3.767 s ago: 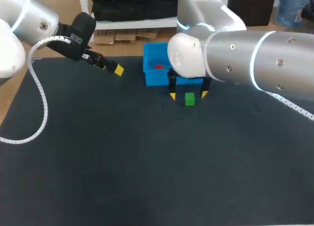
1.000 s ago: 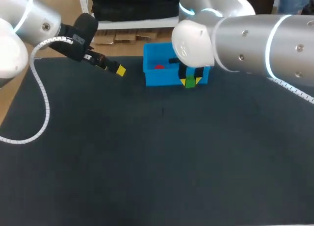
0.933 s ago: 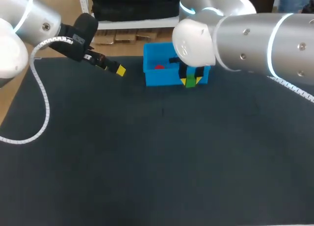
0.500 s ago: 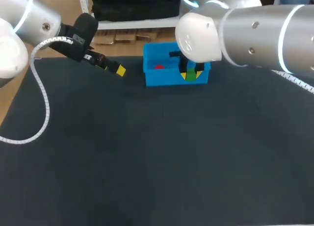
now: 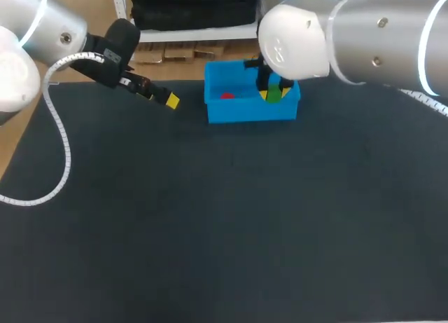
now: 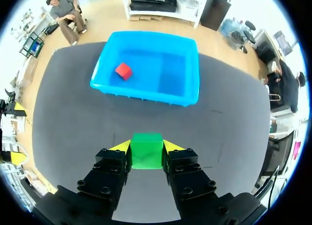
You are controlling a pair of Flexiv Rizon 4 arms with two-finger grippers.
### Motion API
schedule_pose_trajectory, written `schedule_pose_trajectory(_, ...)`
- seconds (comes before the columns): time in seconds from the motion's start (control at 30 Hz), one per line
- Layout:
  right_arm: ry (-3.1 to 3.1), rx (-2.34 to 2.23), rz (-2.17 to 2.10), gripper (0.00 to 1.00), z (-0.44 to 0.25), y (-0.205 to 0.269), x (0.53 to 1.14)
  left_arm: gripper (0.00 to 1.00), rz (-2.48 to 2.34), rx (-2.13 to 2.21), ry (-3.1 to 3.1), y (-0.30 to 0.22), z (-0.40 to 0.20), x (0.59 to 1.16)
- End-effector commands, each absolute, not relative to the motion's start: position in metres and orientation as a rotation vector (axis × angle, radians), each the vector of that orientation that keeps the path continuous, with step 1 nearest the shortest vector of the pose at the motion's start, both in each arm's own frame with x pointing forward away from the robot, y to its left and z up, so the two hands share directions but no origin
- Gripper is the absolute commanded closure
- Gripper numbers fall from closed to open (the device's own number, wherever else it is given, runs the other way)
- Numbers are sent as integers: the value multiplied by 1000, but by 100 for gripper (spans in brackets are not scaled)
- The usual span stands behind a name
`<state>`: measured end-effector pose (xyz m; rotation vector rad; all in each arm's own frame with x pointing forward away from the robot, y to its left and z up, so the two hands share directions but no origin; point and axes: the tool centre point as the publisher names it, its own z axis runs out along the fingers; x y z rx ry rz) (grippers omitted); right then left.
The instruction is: Use the left arm to pick the red cube and place it into the blue plastic box first, then use the right arm to grasp the green cube and put it into the same blue plastic box after the first action is fully finished.
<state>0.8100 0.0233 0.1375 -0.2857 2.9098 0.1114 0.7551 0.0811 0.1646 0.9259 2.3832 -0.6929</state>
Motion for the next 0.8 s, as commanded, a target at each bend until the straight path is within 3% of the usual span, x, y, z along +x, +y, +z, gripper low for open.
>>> schedule_pose_trajectory(0.03, 2885, -294, 121, 100, 148, 18, 805, 0, -696, 929, 2380, 82, 164, 756)
schedule_pose_trajectory(0.8, 2787, -348, 131, 100, 189, 18, 846, 0, -696, 929, 2380, 82, 164, 756)
